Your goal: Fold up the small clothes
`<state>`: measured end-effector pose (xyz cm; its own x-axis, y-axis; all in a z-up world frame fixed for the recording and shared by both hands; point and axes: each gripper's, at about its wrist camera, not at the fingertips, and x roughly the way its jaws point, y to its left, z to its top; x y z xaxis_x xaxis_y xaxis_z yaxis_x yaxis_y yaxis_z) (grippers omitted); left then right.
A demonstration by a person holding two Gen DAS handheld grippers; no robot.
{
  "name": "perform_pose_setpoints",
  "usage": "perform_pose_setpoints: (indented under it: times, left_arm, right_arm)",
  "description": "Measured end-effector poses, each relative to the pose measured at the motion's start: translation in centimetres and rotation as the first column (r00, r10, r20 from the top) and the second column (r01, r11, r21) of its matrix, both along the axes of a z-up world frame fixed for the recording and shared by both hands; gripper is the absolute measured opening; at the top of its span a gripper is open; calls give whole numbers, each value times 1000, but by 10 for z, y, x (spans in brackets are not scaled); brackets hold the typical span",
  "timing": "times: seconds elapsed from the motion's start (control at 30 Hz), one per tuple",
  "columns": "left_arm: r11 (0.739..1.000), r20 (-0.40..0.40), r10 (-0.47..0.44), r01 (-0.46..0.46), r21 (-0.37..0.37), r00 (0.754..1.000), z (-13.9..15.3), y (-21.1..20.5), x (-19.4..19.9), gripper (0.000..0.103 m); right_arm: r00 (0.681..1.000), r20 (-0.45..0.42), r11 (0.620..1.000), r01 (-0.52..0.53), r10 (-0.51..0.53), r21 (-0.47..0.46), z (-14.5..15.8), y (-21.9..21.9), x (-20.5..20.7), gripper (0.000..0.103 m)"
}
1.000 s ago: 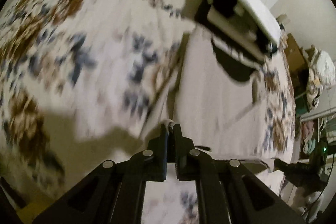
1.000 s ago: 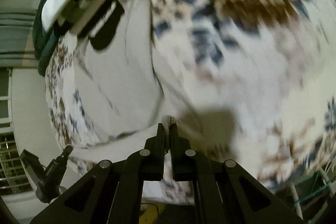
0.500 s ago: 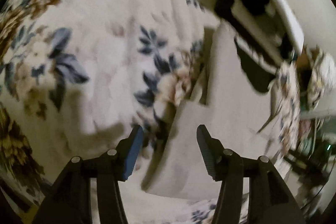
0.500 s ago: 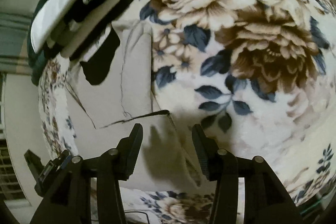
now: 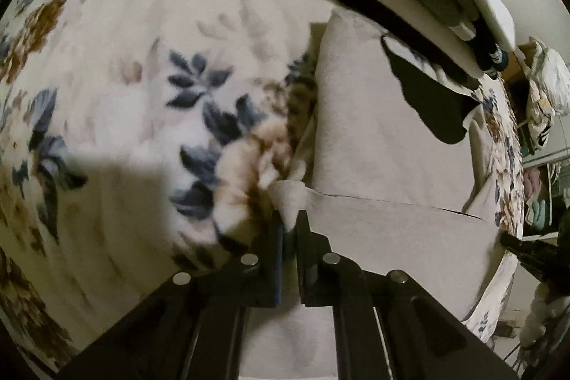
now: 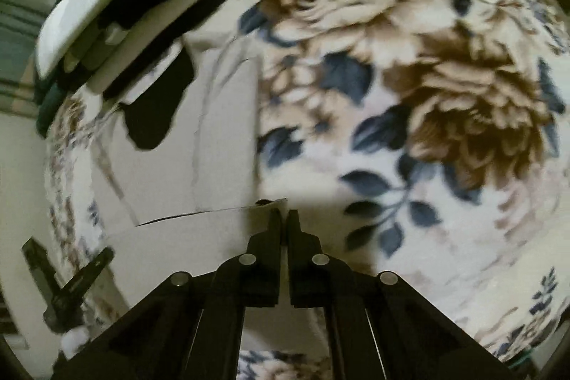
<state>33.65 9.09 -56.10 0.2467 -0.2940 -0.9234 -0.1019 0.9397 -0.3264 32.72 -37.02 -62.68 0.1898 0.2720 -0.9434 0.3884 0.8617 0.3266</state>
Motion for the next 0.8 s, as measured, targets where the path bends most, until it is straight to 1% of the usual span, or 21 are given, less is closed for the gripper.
perform_pose_setpoints:
  times: [0.03, 0.07, 0.13, 0.17, 0.2, 0.23, 0.27, 0.3, 0.33, 0.37, 0.4, 0.47, 0.57, 0.63, 0.67, 0.7, 0.73, 0.8]
  left_arm:
    - [1000, -23, 8, -9, -17, 1000, -3, 2, 2, 9]
    - [999, -51, 16, -18, -37, 999, -5, 4, 4, 9]
    - [999, -68, 22, -25, -33, 997, 2, 6, 7, 10]
    - [999, -68, 18, -20, -29, 998, 8, 6, 8, 11]
    - [1000, -56, 15, -16, -11, 998, 18, 5, 10, 13]
    - [1000, -29, 17, -17, 5, 999, 29, 5, 12, 17]
    - [1000, -1, 14, -14, 3, 1000, 37, 5, 15, 25]
    - [1000, 25, 11, -11, 2, 1000, 46, 4, 21, 32]
    - [1000, 49, 8, -9, 7, 999, 53, 3, 28, 51]
    - [1000, 80, 2, -3, 15, 997, 59, 0, 37, 61]
    - [999, 112, -8, 4, 32, 994, 64, -4, 49, 61]
    - [997, 129, -51, 44, 58, 990, 64, -14, 73, 61]
    - [983, 147, -144, 124, 134, 979, 57, -37, 115, 61]
    - [962, 139, -219, 191, 193, 966, 47, -54, 140, 61]
    - [947, 128, -268, 237, 218, 955, 40, -63, 154, 61]
    - [935, 115, -294, 260, 241, 949, 34, -71, 162, 61]
    - [922, 101, -323, 288, 259, 941, 27, -77, 171, 61]
    - [893, 62, -382, 351, 283, 922, 11, -89, 186, 60]
  right_arm:
    - [1000, -17, 1000, -7, 7, 9, -5, 1, 1, 2]
    - [999, -41, 1000, -18, 18, 20, -9, 3, 3, 2]
    - [997, -68, 999, -26, 29, 41, -11, 5, 7, 3]
    - [997, -75, 999, -24, 27, 47, -10, 5, 10, 6]
    - [996, -82, 999, -21, 25, 42, -6, 4, 13, 16]
    - [997, -73, 999, -20, 23, 39, -1, 4, 17, 33]
    - [998, -55, 999, -15, 17, 36, 6, 3, 21, 44]
    - [1000, -28, 999, -9, 10, 31, 15, 2, 29, 56]
    - [1000, -14, 1000, -6, 7, 23, 20, 3, 34, 58]
    - [1000, 5, 1000, -7, 7, 9, 24, 4, 45, 58]
    - [1000, 14, 1000, -10, 10, -4, 27, 5, 54, 58]
    - [999, 39, 999, -21, 22, -40, 31, 11, 82, 60]
    - [994, 61, 990, -78, 86, -121, 30, 25, 130, 60]
    - [988, 59, 975, -131, 144, -181, 26, 37, 158, 61]
    - [984, 51, 964, -159, 173, -215, 23, 43, 171, 60]
    - [976, 29, 945, -201, 215, -260, 16, 52, 188, 60]
    - [972, 15, 935, -221, 234, -278, 12, 56, 197, 60]
    - [957, -43, 905, -285, 286, -316, -4, 68, 218, 61]
